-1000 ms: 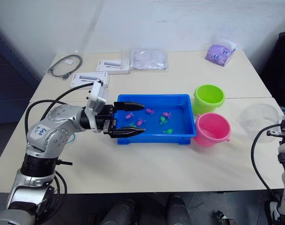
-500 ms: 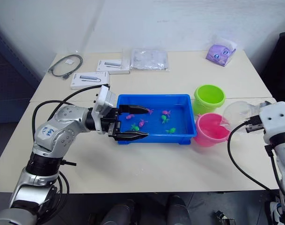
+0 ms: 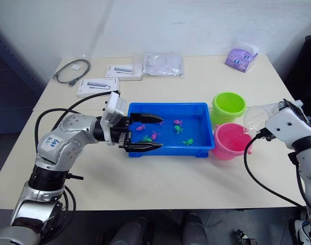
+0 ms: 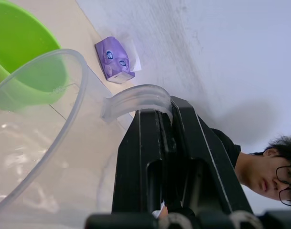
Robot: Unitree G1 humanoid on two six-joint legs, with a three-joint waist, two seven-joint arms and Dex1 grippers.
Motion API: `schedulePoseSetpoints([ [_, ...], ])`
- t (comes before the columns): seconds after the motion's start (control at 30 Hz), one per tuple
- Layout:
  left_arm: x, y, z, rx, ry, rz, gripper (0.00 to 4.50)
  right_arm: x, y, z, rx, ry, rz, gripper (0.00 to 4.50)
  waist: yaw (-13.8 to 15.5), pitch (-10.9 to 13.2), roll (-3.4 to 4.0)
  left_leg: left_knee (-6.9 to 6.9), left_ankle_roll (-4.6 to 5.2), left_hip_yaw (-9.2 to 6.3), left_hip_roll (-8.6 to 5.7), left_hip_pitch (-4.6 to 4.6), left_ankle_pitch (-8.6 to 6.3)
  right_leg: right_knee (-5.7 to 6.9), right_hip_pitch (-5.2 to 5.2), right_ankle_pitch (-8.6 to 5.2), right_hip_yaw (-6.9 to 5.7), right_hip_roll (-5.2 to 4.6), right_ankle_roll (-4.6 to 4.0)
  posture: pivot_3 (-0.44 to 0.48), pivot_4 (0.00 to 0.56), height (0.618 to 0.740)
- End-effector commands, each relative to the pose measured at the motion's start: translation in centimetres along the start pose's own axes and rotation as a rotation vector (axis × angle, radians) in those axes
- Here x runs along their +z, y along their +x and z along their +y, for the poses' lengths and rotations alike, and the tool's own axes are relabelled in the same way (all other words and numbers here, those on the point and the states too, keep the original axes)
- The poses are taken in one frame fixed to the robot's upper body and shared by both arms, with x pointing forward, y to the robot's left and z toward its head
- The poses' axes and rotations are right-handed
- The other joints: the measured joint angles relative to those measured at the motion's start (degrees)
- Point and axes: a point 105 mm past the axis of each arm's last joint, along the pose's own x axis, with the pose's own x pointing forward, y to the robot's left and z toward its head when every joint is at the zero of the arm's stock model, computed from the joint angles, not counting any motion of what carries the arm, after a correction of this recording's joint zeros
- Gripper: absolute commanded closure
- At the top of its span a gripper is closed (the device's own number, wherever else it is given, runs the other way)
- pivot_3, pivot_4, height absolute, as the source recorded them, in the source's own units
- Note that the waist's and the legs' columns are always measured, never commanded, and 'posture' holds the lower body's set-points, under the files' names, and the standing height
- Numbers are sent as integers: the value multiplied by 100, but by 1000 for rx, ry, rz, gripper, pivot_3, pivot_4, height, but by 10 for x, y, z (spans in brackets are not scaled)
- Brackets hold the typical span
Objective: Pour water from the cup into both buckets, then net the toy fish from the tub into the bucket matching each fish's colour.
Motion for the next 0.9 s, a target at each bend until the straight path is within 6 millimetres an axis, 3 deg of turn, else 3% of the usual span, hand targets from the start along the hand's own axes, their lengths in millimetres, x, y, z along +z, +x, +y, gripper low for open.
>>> schedulePoseSetpoints([
  [0.03,8,-2,3,11,40,-13,0,3,-1,-14,-53,13,-12,4491,-1,0,0,0,0,0,1,0,0,0,0,0,-1,0,0,0,150,735],
  [0.13,8,-1,5,19,42,-19,0,-7,-4,-14,-69,122,22,4491,2,0,0,0,0,-1,1,0,0,0,0,0,-2,1,0,0,150,735],
  [0.3,9,2,8,45,30,-46,0,-25,-7,-13,-119,456,92,4491,-7,1,-1,2,0,-1,1,0,0,1,1,1,-3,1,1,0,150,735],
  [0.43,8,7,16,95,42,-53,0,-36,2,-11,-142,674,158,4491,-9,1,-1,4,0,-2,1,1,0,4,1,1,-1,0,1,0,150,735],
  [0.6,10,6,29,121,60,-52,0,-33,28,-19,-192,741,168,4491,-17,0,0,4,0,1,2,0,0,5,-2,1,-2,4,1,0,150,735],
  [0.9,22,4,43,162,31,-118,0,-20,93,-30,-203,601,127,4491,-57,1,0,-1,0,5,1,-6,0,2,-10,1,-3,2,1,0,150,735],
])
